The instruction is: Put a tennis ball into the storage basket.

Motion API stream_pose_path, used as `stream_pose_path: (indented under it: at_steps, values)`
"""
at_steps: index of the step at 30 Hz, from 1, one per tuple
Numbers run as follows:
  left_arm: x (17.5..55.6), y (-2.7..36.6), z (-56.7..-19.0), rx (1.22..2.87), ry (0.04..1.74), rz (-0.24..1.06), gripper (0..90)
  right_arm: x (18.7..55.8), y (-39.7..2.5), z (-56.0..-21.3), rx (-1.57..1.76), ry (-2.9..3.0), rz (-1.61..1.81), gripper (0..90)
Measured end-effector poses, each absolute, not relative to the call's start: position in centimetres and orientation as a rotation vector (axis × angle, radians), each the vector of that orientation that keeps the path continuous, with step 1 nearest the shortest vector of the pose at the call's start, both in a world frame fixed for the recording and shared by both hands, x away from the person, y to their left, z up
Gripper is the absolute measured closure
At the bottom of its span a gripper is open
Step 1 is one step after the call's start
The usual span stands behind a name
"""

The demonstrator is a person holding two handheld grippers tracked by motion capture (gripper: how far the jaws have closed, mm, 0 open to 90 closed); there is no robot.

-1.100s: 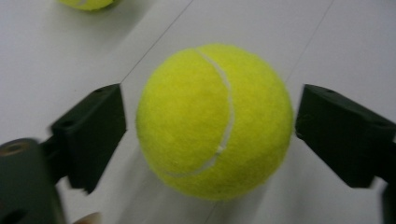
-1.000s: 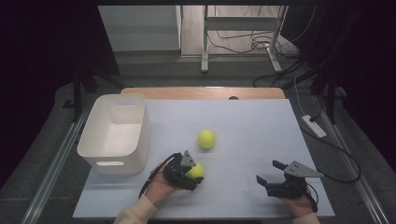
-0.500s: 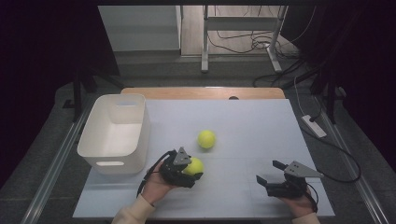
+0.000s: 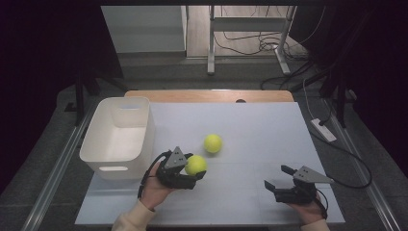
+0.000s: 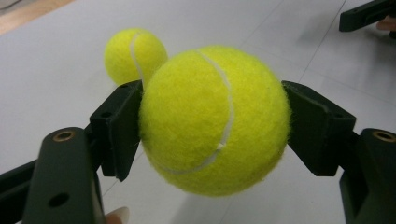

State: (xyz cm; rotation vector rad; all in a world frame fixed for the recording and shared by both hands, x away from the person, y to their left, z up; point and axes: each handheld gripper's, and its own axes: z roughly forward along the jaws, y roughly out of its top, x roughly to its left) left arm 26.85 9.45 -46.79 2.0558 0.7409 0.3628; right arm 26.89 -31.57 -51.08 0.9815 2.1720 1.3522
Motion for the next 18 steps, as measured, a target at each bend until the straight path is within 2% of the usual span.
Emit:
stream_pose_path:
  at_steps: [18]
  values:
    - [25.9,11.0,-44.4,1.942,0.739,0.438,26.3,26.9,-31.5,-51.1,0.98,2.171,1.346,9.3]
